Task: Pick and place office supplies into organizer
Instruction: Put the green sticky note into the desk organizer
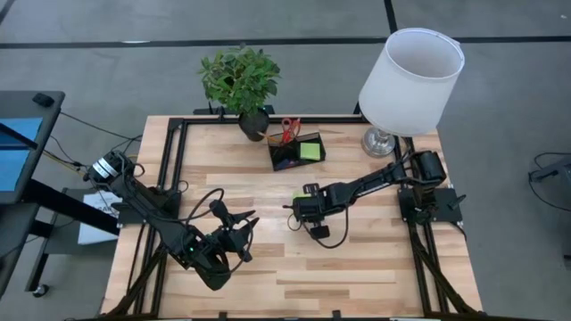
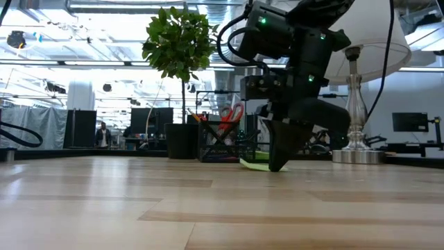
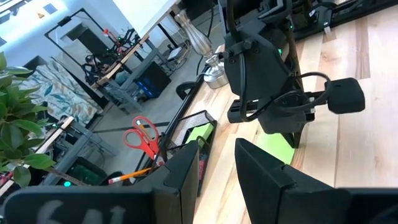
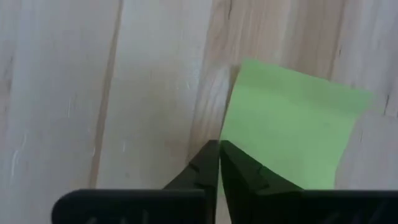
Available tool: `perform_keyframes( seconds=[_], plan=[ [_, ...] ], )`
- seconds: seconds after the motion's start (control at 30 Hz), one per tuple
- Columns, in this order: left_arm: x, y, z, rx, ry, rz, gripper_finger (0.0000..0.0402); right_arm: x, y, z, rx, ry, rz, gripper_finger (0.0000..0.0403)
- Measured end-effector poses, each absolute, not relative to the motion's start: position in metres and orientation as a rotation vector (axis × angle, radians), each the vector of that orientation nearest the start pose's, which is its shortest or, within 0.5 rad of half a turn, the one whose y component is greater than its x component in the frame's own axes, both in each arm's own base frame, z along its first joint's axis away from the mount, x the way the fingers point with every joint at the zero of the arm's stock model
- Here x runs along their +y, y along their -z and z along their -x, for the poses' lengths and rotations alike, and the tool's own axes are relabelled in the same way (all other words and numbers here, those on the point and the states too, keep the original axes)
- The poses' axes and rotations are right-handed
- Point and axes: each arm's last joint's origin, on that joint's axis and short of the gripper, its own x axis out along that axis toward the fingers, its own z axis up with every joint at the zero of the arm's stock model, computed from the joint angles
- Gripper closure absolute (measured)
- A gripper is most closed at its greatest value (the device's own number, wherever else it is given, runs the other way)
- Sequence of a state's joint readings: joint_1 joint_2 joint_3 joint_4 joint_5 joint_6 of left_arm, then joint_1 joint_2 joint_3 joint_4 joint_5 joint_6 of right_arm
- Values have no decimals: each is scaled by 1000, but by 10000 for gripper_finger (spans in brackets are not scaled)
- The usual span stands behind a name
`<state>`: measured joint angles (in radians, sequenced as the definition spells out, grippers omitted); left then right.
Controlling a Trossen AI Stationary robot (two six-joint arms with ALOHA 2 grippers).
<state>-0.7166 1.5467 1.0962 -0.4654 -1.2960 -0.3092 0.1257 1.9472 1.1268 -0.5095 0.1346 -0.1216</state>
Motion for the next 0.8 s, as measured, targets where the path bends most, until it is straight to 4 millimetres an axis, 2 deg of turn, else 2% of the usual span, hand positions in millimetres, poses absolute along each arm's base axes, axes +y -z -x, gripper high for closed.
perform_keyframes(
  seconds=[0.2, 0.4, 0.53, 0.8],
  plan=[
    [-181, -255, -250, 397, -598, -482, 303, 40, -121, -347, 1319, -28, 272, 401],
    [-181, -255, -250, 397, -598, -482, 303, 42, -133, -340, 1396, 70, 381, 403],
    [-181, -255, -250, 400, -593, -488, 303, 43, -154, -341, 1340, 114, 412, 403],
    [-181, -255, -250, 402, -589, -488, 303, 53, -168, -343, 1244, 65, 365, 400]
  ],
)
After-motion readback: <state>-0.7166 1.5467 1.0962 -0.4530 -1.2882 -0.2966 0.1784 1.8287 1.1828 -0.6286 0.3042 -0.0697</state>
